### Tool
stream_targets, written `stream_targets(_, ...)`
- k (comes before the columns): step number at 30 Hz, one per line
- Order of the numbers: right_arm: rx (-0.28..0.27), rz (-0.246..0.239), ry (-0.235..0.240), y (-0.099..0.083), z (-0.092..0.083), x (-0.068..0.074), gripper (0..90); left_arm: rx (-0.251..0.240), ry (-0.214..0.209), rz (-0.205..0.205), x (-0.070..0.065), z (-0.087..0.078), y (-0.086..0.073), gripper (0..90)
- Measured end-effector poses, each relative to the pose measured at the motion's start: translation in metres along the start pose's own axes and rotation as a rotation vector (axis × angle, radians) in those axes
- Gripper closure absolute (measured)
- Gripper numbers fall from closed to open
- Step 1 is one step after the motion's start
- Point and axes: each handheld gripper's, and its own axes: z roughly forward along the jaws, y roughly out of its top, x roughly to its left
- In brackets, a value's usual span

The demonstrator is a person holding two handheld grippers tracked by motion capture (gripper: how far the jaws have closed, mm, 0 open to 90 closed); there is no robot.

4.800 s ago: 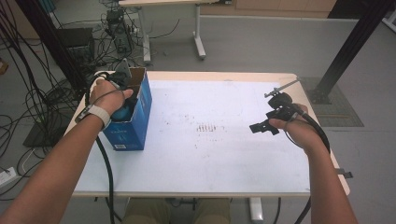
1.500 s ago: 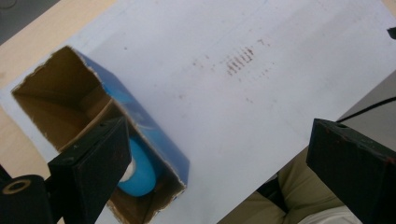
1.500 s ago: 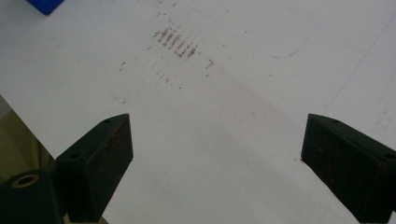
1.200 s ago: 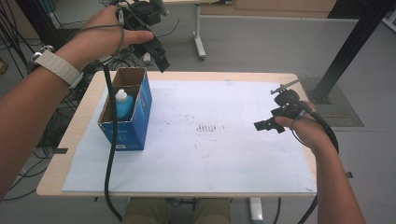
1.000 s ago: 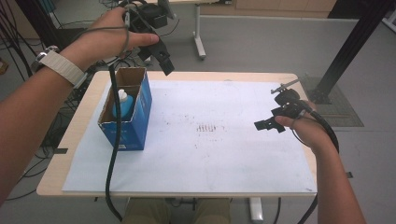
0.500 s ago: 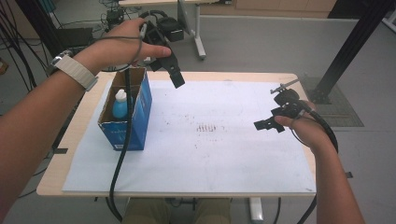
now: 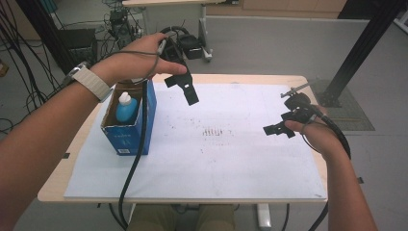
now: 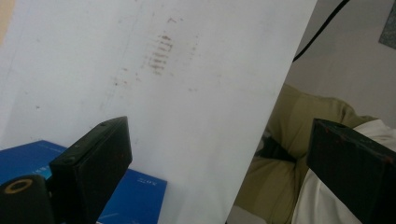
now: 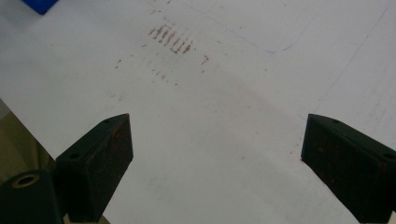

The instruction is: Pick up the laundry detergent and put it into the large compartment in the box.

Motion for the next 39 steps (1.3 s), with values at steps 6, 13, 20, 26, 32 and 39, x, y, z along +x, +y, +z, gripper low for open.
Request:
stream_targets(6, 0.0, -0.002, 0.002, 0.0008, 0.0005, 0.0008, 8.9, 0.01, 0.001, 0.007, -0.0018, 0.0035, 0.0011, 7.4)
stream_targets(13, 0.001, -0.008, 0.005, 0.0026, 0.0023, 0.0017, 8.9, 0.009, 0.002, 0.008, -0.0023, 0.0028, 0.0, 7.4)
stream_targets(20, -0.001, -0.006, 0.003, 0.0025, 0.0019, 0.0012, 8.9, 0.009, 0.0, 0.009, -0.001, 0.0026, -0.0003, 7.4)
stream_targets(26, -0.002, -0.004, 0.004, 0.0017, 0.0022, 0.0003, 8.9, 0.011, -0.002, 0.008, -0.0002, 0.0034, 0.0009, 7.4)
stream_targets(32, -0.005, -0.004, 0.001, 0.0009, 0.0019, -0.0002, 8.9, 0.002, -0.003, 0.01, 0.0001, 0.0025, -0.0005, 7.4)
stream_targets(39, 0.0, -0.007, 0.004, 0.0017, 0.0025, 0.0025, 8.9, -0.006, -0.001, 0.012, -0.0018, 0.0008, -0.0043, 7.4)
